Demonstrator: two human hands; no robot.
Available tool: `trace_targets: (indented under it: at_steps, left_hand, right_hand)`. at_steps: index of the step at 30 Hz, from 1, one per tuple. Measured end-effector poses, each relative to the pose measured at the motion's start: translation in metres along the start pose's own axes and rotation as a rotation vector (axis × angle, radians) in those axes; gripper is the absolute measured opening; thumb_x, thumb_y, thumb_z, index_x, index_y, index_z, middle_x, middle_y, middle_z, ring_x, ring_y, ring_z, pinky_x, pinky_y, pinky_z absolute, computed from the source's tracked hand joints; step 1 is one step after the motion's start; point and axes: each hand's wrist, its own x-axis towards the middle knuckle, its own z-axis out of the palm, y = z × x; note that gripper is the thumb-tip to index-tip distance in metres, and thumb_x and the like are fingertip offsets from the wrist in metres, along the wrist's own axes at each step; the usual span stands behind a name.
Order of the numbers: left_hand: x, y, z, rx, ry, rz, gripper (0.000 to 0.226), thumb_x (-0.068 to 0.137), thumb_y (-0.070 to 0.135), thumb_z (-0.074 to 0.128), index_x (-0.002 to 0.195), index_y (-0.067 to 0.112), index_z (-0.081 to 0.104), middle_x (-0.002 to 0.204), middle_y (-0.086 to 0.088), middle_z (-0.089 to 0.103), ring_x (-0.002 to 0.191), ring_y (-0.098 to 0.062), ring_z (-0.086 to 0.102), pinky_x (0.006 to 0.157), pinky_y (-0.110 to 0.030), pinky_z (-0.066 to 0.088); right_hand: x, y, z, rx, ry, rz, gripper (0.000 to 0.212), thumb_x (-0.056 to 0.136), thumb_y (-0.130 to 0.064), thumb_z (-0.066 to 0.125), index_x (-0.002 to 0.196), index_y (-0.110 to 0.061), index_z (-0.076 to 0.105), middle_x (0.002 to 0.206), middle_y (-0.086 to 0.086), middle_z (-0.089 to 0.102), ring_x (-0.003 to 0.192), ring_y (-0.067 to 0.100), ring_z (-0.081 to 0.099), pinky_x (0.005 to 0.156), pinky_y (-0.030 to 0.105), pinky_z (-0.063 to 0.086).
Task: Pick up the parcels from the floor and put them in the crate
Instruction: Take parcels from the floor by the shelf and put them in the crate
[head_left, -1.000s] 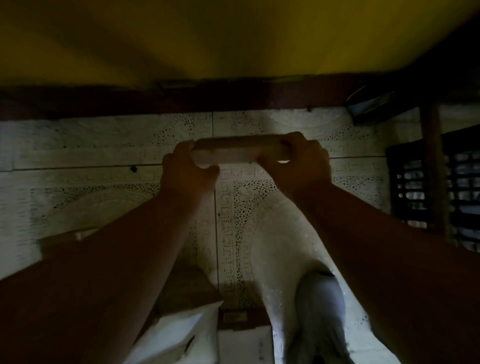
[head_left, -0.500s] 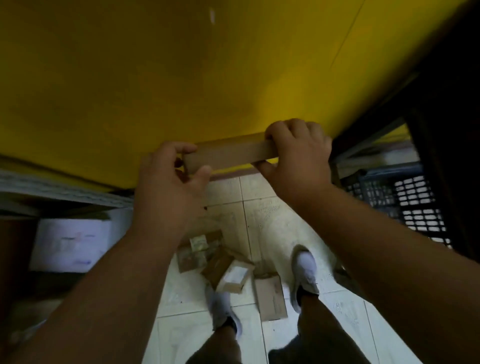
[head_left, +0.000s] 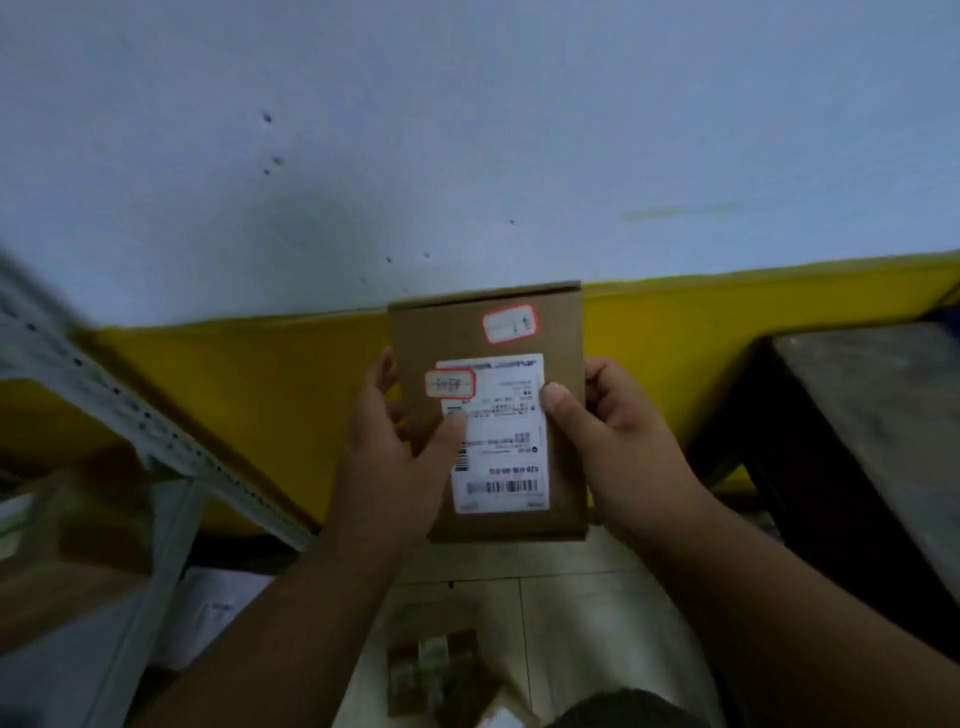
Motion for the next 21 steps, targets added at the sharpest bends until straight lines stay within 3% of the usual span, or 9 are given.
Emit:
trace_targets:
  at_steps: [2,4,6,11,15,17,21]
  left_hand:
    - [-0.006,0.011,-0.005,-0.104,0.002,-0.064,0.032,0.092,0.031,0.064,0.121,0.040,0.052,0.104,0.016,0.069,0.092,-0.002,0.070,0.064,-0.023,0.059]
    - [-0.014,0.020,-0.006,-0.164,0.099,-0.068,0.020,0.091,0.040,0.061,0.110,0.040,0.057,0.100,0.013,0.074,0.092,-0.008,0.072,0.072,-0.035,0.060]
    - [-0.028,0.029,-0.003,-0.170,0.236,-0.031,0.026,0.090,0.045,0.059,0.113,0.034,0.058,0.100,0.010,0.074,0.090,-0.009,0.073,0.073,-0.038,0.060]
    - [-0.090,0.055,0.018,-0.085,0.573,-0.086,0.021,0.097,0.036,0.052,0.117,0.031,0.055,0.092,0.019,0.072,0.082,0.006,0.069,0.063,-0.014,0.052]
    - [-0.152,0.068,0.030,0.014,0.758,-0.239,0.035,0.089,0.056,0.049,0.121,0.042,0.052,0.103,0.022,0.070,0.091,0.008,0.067,0.079,-0.028,0.054]
    - [-0.186,0.073,0.034,0.024,0.850,-0.284,0.039,0.086,0.059,0.047,0.120,0.042,0.052,0.101,0.028,0.069,0.090,0.012,0.066,0.076,-0.024,0.054]
    - [-0.249,0.086,0.042,0.099,0.987,-0.351,0.019,0.092,0.054,0.046,0.111,0.051,0.049,0.095,0.039,0.064,0.087,0.021,0.059,0.070,-0.017,0.045]
  right_hand:
    - [-0.001,-0.011,0.008,0.100,-0.073,0.003,0.013,0.099,-0.021,0.056,0.112,-0.018,0.056,0.098,0.002,0.076,0.091,0.020,0.076,0.074,0.042,0.061]
    - [-0.001,-0.018,0.011,0.098,-0.135,-0.034,0.012,0.100,-0.025,0.054,0.111,-0.020,0.055,0.099,0.003,0.076,0.090,0.019,0.076,0.073,0.043,0.062]
    - [-0.001,-0.024,0.012,0.046,-0.194,-0.076,0.015,0.099,-0.030,0.055,0.112,-0.024,0.053,0.099,0.000,0.075,0.087,0.014,0.076,0.068,0.039,0.063]
    - [-0.007,-0.026,0.006,-0.084,-0.434,-0.140,0.028,0.092,-0.039,0.062,0.117,-0.031,0.053,0.103,-0.005,0.074,0.085,0.010,0.075,0.067,0.039,0.064]
    - [-0.037,-0.018,0.003,-0.062,-0.592,-0.132,0.027,0.093,-0.036,0.060,0.118,-0.027,0.054,0.095,-0.015,0.071,0.080,-0.004,0.072,0.059,0.017,0.057]
    - [-0.063,-0.015,0.004,-0.049,-0.681,-0.125,0.028,0.095,-0.035,0.060,0.120,-0.025,0.055,0.097,-0.019,0.069,0.083,-0.009,0.069,0.060,0.011,0.053]
    - [-0.115,-0.014,-0.003,0.016,-0.868,-0.089,0.019,0.096,-0.032,0.059,0.114,-0.029,0.055,0.101,-0.016,0.073,0.089,0.000,0.072,0.065,0.022,0.060]
